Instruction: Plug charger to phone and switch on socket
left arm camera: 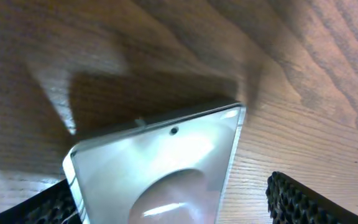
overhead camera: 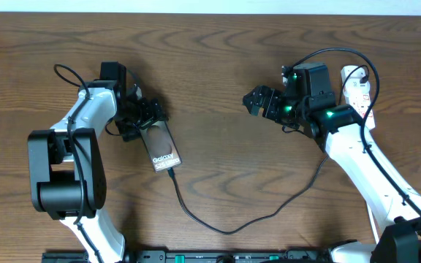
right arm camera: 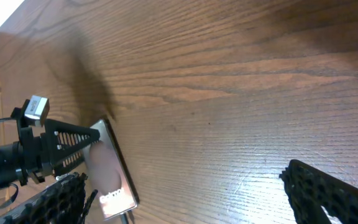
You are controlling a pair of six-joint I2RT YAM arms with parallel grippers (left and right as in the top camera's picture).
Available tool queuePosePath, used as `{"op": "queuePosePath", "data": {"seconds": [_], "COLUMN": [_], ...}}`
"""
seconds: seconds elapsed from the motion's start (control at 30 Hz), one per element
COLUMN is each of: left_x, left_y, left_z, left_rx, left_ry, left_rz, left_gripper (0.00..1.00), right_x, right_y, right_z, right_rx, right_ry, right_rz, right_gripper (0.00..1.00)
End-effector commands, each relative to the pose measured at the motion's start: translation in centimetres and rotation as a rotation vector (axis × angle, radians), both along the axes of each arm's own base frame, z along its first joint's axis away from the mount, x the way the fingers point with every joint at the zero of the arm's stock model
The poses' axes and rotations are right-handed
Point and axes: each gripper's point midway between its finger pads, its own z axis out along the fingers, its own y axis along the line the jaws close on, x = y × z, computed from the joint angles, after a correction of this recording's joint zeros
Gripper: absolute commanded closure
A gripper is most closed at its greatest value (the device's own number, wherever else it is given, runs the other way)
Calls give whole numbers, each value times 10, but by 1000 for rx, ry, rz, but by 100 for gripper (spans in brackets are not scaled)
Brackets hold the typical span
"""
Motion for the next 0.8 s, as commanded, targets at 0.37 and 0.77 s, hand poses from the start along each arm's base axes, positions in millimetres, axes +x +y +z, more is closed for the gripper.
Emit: {"op": "queuePosePath", "data": {"seconds": [0.37,0.77], "left_x": [-37,4], "left_y": [17,9], "left_z": [-41,18], "left_rx": [96,52], "left_ry": [165,-84], "left_rz": [21,-116], "left_gripper": [9,9], "right_x": [1,2], "right_y": [-1,-2], "right_z": [9,9], "right_rx": [-6,-9], "right_ry": [-31,-31], "right_rz": [8,6], "right_gripper": [1,1]}}
